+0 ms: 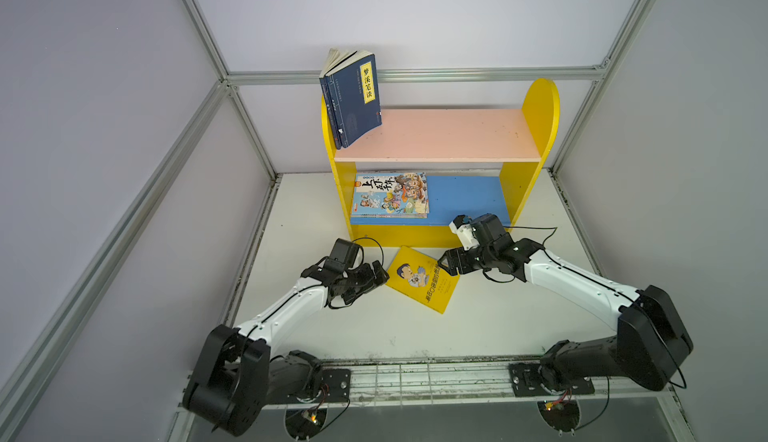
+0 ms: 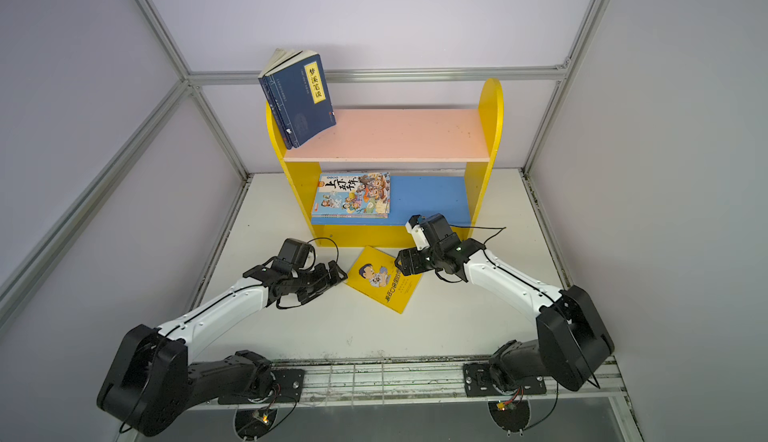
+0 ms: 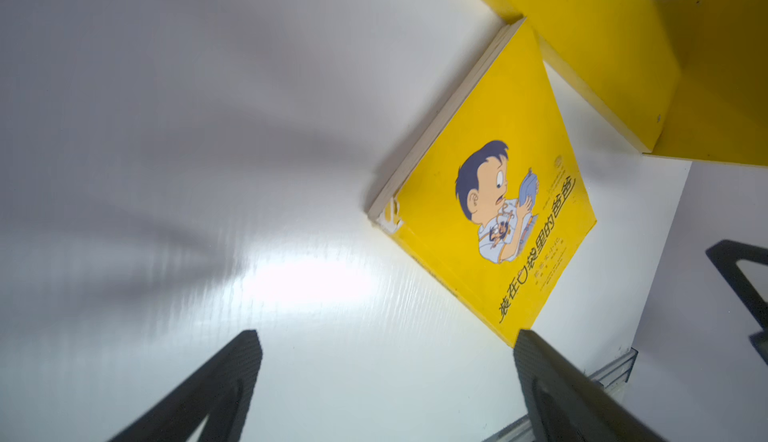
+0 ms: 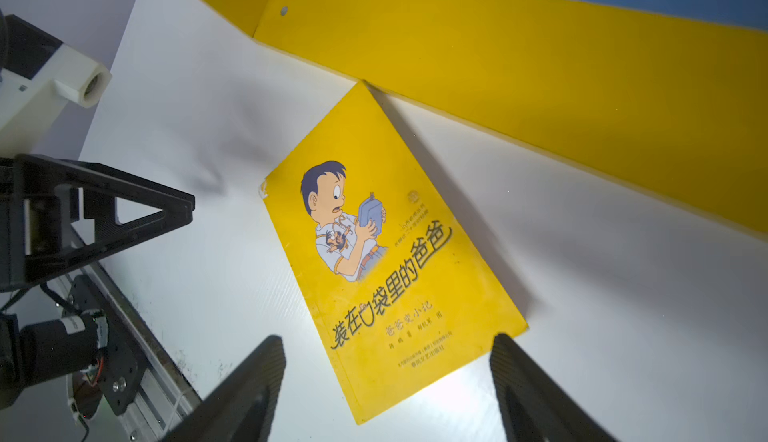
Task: Stacking books/files
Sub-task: Rotate the book at the center of the table.
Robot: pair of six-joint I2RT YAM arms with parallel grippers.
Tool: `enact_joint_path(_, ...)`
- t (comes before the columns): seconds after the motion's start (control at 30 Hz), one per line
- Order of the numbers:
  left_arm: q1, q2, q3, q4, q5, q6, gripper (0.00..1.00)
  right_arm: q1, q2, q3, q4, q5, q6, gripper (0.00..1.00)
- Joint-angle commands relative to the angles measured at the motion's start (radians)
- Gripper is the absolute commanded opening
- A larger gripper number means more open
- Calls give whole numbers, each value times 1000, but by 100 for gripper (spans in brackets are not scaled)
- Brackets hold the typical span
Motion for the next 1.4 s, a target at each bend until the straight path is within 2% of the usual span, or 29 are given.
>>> enact_joint_path(0.0, -38, -40, -33, 4, 17, -92, 99, 0, 75, 55, -58, -91, -164, 83)
enact_joint_path(0.2, -164, -9, -62, 124, 23, -222, 99, 0, 184, 91, -67, -80, -209, 84)
enact_joint_path(0.33, -204, 36, -91, 220, 21, -296, 98, 1, 232, 82, -29, -76, -198, 84)
enact_joint_path(0.57, -217, 80, -161, 365, 60, -387, 96, 0, 272, 68, 19, -64, -175, 83)
enact_joint_path(0.87, -229, 51, -208, 397, 36, -446, 95, -1, 314, 82, 44, -23, -174, 81)
enact_joint_path(1.13, -231, 48, -220, 394, 22, -457, 94, -1, 224, 26, 162, 142, -188, 82)
enact_joint_path(1.37, -231, 51, -228, 404, 18, -462, 94, -7, 253, -3, 209, 72, -168, 83)
